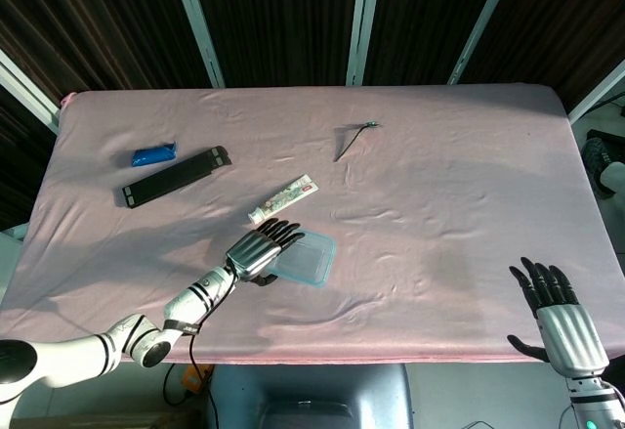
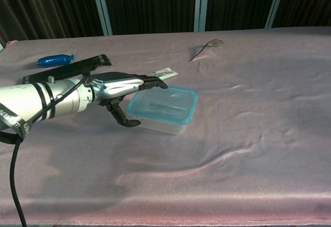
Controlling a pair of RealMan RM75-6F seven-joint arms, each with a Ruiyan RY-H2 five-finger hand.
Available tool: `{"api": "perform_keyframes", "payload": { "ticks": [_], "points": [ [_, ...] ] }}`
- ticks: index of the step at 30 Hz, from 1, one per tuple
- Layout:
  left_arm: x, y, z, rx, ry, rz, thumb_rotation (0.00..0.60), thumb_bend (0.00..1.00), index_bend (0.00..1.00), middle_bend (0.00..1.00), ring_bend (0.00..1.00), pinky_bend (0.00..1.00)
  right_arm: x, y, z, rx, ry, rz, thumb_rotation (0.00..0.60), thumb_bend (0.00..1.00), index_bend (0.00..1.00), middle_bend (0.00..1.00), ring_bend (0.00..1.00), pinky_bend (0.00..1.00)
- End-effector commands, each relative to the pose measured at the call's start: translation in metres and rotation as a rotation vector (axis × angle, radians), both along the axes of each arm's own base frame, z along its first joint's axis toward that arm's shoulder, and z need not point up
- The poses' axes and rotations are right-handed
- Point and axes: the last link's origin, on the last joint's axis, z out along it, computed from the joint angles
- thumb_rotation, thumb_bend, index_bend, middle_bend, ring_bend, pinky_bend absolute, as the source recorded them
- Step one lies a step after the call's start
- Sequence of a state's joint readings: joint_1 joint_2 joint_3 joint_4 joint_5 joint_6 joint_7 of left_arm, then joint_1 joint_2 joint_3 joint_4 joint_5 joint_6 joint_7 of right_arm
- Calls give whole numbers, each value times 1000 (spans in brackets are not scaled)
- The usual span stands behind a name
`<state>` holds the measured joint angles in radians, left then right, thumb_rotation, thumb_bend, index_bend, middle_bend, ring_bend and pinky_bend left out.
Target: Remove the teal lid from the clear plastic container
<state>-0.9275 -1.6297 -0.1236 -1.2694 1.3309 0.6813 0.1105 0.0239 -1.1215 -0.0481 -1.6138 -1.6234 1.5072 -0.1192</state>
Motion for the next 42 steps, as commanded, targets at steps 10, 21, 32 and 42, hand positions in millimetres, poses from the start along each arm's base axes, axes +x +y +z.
{"api": "perform_keyframes", "payload": {
  "ticks": [10,21,32,42],
  "points": [
    [-2,-9,-9,44,12,-11,600,308,0,398,410,286,3,-6,-10,35,28,25,600,214,0,0,0,0],
    [4,-37,-13,84,0,-34,600,311,0,579,574,392,13,-41,-26,88,69,91,600,214,3,0,0,0],
    [16,-44,-24,101,-2,7,600,316,0,625,603,400,48,-105,-73,264,-9,313,600,221,275,0,0,0],
    [27,-46,-34,105,3,-3,600,317,0,641,617,400,90,-137,-136,388,-171,481,600,297,464,7,0,0]
  ]
}}
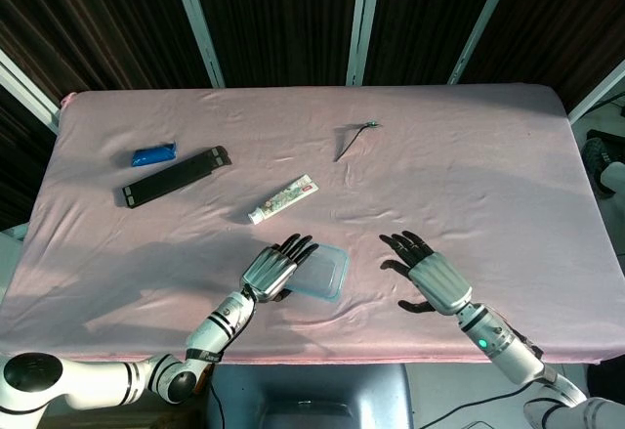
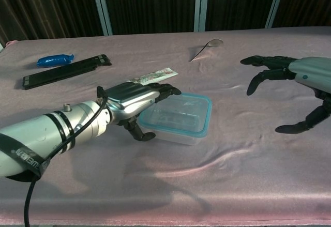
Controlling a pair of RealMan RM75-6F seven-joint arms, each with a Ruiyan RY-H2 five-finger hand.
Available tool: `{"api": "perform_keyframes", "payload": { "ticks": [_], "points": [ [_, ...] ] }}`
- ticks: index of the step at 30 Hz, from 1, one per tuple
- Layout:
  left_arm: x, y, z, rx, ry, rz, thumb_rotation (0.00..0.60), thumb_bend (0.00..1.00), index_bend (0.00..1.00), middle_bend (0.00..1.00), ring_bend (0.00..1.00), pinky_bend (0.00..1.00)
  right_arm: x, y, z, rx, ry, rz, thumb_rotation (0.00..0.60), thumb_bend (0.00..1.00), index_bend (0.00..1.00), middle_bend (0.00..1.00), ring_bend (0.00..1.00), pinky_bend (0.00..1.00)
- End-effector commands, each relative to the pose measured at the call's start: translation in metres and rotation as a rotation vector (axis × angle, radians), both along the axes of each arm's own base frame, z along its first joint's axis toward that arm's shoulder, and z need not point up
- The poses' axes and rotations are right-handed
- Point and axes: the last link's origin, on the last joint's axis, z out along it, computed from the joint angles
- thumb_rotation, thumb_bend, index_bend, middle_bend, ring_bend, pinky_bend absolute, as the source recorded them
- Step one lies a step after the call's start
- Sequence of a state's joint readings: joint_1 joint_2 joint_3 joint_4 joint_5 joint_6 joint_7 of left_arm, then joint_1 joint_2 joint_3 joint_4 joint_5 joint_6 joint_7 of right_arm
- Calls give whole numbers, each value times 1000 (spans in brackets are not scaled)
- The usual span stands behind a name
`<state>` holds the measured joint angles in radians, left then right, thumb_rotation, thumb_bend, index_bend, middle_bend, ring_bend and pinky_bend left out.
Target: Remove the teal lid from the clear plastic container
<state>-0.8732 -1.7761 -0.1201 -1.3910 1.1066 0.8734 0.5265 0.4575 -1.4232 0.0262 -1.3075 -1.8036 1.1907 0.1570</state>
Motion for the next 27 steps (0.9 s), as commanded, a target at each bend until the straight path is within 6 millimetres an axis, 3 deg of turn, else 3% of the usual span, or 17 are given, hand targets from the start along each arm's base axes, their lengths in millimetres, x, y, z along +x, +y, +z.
{"api": "perform_keyframes", "payload": {
  "ticks": [1,16,27],
  "points": [
    [3,1,-1,5,1,-1,600,317,0,641,617,400,16,-9,-25,49,-32,64,600,297,467,8,0,0],
    [5,9,-1,23,31,25,600,319,0,641,618,400,61,-19,-75,101,-133,140,600,381,561,64,0,0],
    [2,8,1,22,41,27,600,320,0,641,618,399,68,-27,-84,87,-105,143,600,395,588,73,0,0]
  ]
}}
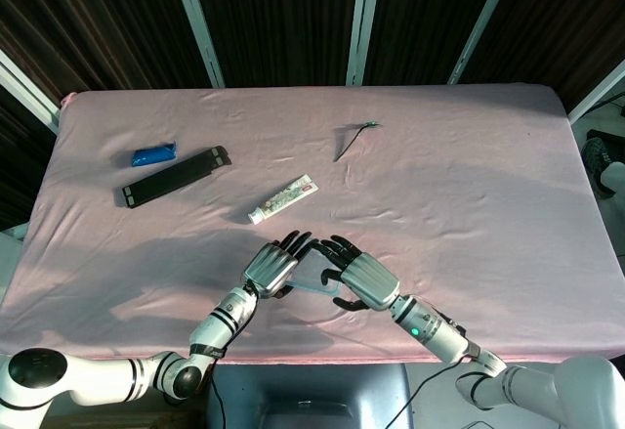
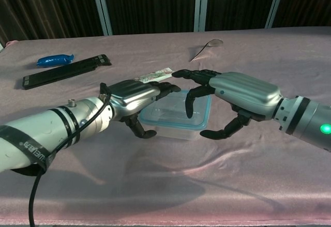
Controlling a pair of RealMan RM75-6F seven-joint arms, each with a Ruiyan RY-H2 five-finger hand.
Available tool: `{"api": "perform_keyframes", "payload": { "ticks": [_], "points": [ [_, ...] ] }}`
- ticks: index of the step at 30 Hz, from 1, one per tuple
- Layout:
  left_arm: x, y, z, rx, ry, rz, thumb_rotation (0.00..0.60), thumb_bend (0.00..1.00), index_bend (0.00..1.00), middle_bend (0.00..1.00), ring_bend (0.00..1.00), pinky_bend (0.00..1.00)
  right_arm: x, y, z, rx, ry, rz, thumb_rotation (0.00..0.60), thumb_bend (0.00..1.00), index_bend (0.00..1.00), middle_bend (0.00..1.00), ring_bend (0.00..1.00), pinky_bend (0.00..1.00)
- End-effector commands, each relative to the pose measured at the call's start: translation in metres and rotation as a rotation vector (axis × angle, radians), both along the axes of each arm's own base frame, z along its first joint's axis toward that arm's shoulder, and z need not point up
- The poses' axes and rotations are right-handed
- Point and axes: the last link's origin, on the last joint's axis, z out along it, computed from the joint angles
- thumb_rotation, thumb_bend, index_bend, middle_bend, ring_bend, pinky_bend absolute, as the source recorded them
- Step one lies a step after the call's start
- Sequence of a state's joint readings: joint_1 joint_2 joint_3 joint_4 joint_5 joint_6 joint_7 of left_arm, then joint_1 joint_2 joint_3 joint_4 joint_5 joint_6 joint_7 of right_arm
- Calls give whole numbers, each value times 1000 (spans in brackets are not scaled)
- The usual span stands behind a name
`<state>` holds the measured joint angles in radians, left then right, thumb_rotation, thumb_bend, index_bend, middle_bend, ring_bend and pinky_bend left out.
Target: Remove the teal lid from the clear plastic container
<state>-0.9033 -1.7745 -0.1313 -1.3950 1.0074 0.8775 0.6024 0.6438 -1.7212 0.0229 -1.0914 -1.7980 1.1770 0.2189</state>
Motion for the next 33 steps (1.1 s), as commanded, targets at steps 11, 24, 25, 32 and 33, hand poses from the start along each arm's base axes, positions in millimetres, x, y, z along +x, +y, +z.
{"api": "perform_keyframes", "payload": {
  "ticks": [11,24,25,32,33],
  "points": [
    [-1,-2,-2,-3,7,-9,600,319,0,641,618,399,5,-1,-3,4,-7,-3,600,395,607,75,0,0],
    [-4,-4,-4,-4,18,-17,600,320,0,641,618,398,9,-3,-5,1,-25,-10,600,395,617,82,0,0],
    [-4,-4,-4,-4,20,-18,600,320,0,642,618,397,9,-4,-5,0,-25,-11,600,395,617,82,0,0],
    [-6,-6,-7,-7,30,-31,600,319,0,642,619,395,10,-5,-1,-5,-33,-15,600,395,617,82,0,0],
    [-6,-6,-7,-6,32,-32,600,319,0,642,619,394,10,-5,-1,-6,-34,-15,600,395,617,82,0,0]
  ]
}}
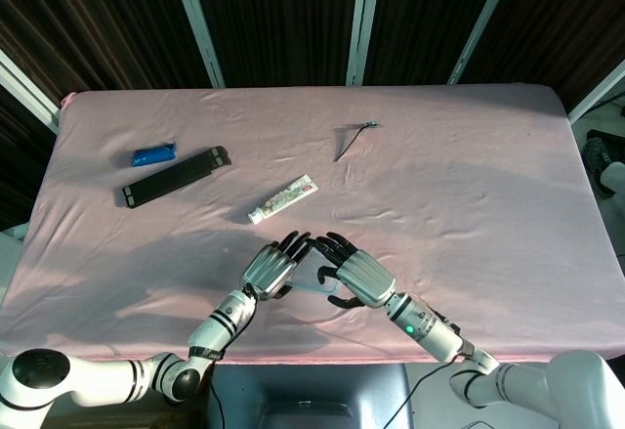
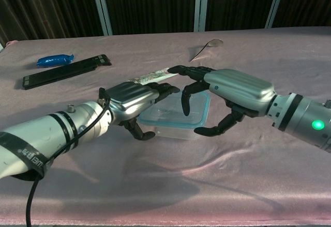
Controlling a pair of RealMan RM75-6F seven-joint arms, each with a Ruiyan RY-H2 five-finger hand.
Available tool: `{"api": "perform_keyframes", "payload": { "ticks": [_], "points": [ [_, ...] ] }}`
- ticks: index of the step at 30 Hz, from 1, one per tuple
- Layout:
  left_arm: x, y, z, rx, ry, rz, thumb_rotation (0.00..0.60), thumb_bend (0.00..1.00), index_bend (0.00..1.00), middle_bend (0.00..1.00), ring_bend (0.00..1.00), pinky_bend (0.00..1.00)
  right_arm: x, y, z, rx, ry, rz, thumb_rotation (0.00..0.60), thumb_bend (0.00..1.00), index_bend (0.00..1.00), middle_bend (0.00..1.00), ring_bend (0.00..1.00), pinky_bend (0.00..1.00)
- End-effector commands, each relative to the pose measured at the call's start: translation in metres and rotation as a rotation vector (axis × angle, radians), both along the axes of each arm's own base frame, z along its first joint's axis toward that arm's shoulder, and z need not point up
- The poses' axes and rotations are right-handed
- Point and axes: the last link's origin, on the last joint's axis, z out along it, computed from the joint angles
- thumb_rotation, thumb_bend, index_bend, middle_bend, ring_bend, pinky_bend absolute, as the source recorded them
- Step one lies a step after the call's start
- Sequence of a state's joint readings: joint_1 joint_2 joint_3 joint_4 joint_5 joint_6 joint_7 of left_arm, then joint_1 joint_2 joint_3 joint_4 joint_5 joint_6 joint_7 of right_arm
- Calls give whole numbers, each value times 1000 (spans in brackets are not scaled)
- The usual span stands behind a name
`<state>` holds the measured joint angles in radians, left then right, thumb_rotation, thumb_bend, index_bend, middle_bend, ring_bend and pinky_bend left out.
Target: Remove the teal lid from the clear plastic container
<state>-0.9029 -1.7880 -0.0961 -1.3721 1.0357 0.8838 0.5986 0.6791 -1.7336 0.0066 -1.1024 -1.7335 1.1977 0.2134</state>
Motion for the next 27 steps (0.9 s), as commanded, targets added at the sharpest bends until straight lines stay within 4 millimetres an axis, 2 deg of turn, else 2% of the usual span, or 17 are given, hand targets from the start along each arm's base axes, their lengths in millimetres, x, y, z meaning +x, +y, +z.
{"api": "perform_keyframes", "payload": {
  "ticks": [1,16,27],
  "points": [
    [-1,-1,-1,1,4,-4,600,319,0,642,619,394,0,0,1,-3,-3,0,600,396,617,82,0,0],
    [-2,-6,-1,-1,7,-22,600,319,0,645,621,391,6,-14,10,-64,2,16,600,395,622,92,0,0],
    [-2,-8,1,-4,2,-30,600,319,0,645,621,390,6,-17,4,-87,4,35,600,435,678,132,0,0]
  ]
}}
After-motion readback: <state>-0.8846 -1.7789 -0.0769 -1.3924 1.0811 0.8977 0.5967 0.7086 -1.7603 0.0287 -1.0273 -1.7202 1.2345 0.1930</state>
